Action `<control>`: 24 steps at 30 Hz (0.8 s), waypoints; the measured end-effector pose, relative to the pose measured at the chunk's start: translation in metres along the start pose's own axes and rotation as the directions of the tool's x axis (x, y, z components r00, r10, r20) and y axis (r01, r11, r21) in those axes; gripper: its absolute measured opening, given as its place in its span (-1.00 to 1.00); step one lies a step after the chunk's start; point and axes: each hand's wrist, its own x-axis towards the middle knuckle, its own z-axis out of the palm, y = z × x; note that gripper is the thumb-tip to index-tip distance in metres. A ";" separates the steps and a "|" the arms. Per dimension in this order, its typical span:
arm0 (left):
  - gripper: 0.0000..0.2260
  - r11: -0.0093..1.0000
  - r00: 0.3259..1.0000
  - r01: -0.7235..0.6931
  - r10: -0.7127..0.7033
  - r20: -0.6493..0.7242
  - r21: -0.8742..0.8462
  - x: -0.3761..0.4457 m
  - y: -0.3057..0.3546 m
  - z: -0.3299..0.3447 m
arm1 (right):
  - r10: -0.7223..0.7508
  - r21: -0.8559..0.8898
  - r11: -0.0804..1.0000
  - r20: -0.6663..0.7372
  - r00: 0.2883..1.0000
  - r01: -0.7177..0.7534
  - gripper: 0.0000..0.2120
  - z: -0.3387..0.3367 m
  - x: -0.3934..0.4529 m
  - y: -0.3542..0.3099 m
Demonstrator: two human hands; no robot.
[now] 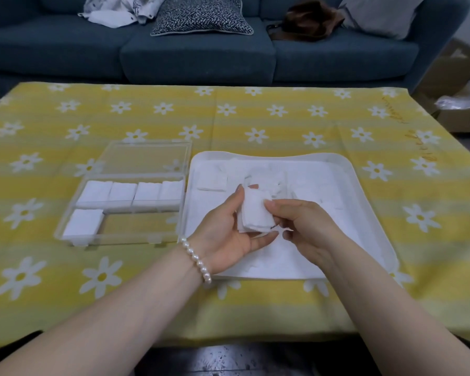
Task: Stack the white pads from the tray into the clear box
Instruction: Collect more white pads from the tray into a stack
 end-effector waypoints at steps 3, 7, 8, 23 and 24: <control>-0.65 0.999 0.999 0.031 -0.031 0.019 -0.023 0.001 0.002 -0.002 | 0.064 0.072 0.995 0.097 0.993 -0.071 -0.86 -0.004 -0.002 -0.003; -0.57 0.998 0.999 0.020 -0.022 0.031 0.056 0.002 0.001 -0.002 | 0.137 0.157 0.974 0.178 0.974 -0.166 -0.89 -0.007 -0.002 -0.003; -0.59 0.998 0.999 0.008 -0.011 0.040 0.066 0.002 0.000 -0.002 | 0.125 0.141 0.979 0.152 0.980 -0.147 -0.90 -0.006 -0.002 -0.003; -0.93 0.996 0.999 0.038 -0.038 0.011 -0.077 0.005 0.006 -0.010 | -0.134 0.039 0.990 -0.056 0.989 0.136 -0.79 -0.015 -0.002 -0.014; -0.92 0.994 0.999 0.048 -0.049 -0.009 -0.101 0.004 0.007 -0.010 | -0.110 -0.046 0.993 -0.033 0.993 0.108 -0.81 -0.022 -0.001 -0.017</control>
